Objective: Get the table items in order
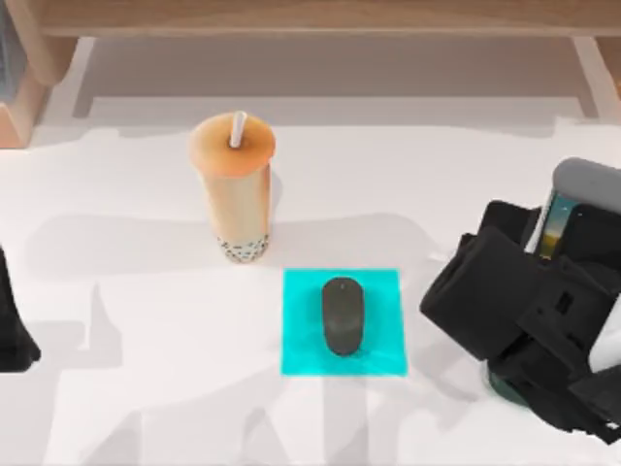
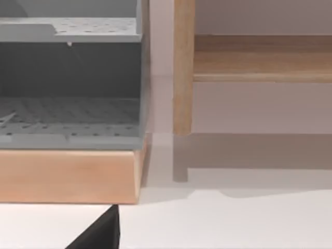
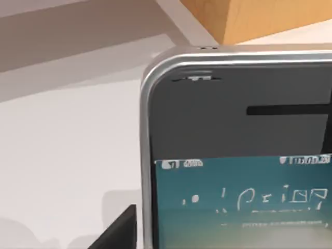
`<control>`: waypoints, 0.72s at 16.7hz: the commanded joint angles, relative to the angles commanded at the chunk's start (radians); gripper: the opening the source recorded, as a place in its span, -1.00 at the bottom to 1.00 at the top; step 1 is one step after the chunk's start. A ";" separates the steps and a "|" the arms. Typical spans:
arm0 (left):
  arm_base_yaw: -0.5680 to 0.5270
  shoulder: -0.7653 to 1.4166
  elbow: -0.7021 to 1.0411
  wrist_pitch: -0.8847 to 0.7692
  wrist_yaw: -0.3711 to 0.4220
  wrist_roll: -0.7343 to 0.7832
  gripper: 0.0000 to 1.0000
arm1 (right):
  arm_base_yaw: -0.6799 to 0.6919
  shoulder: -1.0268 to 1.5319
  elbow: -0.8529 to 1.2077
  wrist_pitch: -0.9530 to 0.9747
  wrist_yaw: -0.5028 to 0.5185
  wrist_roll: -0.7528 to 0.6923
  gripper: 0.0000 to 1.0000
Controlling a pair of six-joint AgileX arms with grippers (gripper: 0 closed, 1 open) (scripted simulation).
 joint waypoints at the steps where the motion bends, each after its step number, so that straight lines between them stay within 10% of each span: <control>1: 0.000 0.000 0.000 0.000 0.000 0.000 1.00 | 0.000 0.000 0.000 0.000 0.000 0.000 1.00; 12: 0.000 0.000 0.000 0.000 0.000 0.000 1.00 | 0.006 -0.054 -0.018 0.006 0.007 0.038 1.00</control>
